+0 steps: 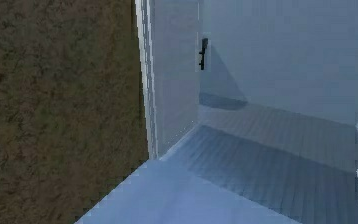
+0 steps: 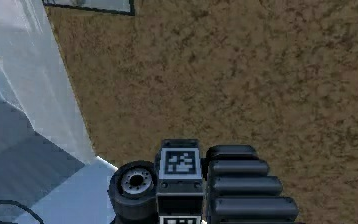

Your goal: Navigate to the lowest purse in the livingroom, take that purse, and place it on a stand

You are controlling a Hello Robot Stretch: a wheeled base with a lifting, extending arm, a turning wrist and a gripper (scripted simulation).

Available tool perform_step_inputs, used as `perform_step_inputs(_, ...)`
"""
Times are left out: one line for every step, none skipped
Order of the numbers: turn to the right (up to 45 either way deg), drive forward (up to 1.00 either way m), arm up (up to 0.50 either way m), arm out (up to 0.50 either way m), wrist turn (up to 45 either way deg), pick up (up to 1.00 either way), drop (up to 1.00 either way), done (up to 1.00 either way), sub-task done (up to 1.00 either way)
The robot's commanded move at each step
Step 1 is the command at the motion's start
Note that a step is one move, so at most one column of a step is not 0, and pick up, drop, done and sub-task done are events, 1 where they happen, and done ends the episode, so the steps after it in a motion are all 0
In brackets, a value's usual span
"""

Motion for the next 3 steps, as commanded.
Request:
perform_step_inputs(18.0,0.0,0.0,0.0,0.0,0.0,0.0,0.0,0.0)
perform_step_inputs(0.0,1.0,0.0,0.0,0.0,0.0,0.0,0.0,0.0)
perform_step_inputs(0.0,1.0,0.0,0.0,0.0,0.0,0.0,0.0,0.0)
